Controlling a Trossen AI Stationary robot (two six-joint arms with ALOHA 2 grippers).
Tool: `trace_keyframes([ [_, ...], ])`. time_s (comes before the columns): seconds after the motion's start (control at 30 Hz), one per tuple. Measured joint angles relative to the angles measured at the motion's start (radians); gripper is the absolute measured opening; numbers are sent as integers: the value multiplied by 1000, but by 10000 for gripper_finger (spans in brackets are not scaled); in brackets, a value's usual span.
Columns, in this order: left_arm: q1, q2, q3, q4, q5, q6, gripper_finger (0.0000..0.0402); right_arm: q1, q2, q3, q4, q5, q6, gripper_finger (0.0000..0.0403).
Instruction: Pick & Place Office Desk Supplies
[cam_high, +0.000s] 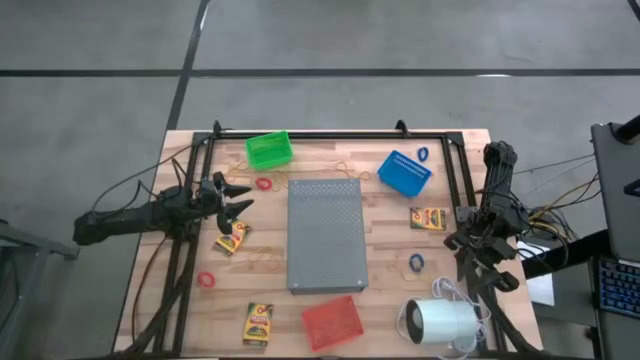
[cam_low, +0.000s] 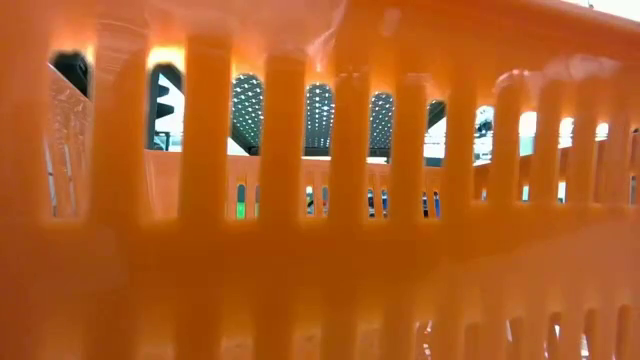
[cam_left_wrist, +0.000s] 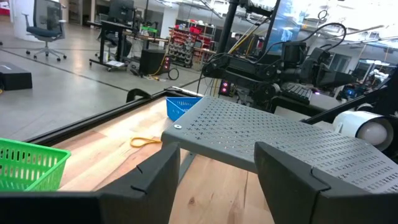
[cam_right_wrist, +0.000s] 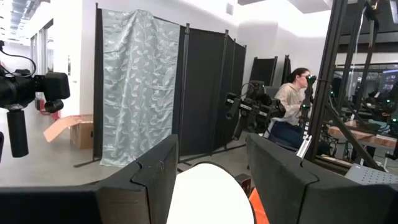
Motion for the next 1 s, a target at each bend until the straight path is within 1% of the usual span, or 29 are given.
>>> trace_keyframes([
  [0.5, 0, 0, 0, 0, 0, 0, 212, 0, 0, 0, 0, 0, 0, 187],
  [0.67, 0, 0, 0, 0, 0, 0, 212, 0, 0, 0, 4, 0, -32, 187],
  [1.0, 0, 0, 0, 0, 0, 0, 212, 0, 0, 0, 5, 0, -15, 187],
])
